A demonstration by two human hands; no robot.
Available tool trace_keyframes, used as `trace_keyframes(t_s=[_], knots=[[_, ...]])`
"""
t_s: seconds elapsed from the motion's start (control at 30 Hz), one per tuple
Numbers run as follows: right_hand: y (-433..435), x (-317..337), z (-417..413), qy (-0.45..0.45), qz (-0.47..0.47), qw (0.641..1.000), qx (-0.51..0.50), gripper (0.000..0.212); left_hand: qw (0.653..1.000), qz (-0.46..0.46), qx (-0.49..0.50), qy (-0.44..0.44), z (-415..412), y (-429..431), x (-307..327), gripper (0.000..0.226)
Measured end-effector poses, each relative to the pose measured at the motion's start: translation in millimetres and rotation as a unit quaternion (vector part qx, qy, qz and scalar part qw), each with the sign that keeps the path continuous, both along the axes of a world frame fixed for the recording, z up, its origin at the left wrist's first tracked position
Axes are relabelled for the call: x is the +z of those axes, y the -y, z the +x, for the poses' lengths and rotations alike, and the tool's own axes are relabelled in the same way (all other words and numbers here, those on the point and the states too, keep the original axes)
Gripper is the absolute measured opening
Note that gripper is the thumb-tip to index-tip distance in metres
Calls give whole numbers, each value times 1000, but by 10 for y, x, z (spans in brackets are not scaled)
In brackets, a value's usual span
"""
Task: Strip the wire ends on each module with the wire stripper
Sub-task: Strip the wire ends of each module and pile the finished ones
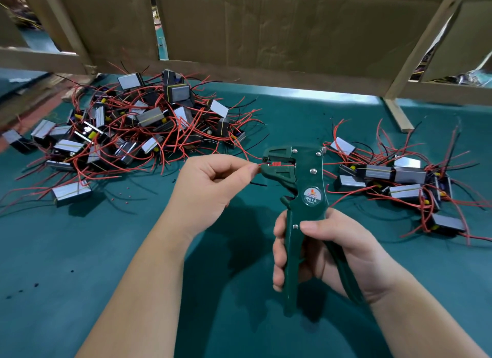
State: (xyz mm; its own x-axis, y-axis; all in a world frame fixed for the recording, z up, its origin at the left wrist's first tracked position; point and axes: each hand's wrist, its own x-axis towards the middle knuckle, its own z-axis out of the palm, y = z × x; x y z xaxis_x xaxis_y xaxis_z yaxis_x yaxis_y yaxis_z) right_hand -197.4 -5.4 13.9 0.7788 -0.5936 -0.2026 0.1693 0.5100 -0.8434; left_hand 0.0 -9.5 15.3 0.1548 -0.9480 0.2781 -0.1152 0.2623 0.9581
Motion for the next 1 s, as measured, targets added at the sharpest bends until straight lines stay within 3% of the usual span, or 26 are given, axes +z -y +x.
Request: trace_keyframes(t_s=[1.0], knots=[[7, -11, -36, 6, -13, 1000, 5, 38, 997, -71, -3, 27, -41, -30, 42, 25]])
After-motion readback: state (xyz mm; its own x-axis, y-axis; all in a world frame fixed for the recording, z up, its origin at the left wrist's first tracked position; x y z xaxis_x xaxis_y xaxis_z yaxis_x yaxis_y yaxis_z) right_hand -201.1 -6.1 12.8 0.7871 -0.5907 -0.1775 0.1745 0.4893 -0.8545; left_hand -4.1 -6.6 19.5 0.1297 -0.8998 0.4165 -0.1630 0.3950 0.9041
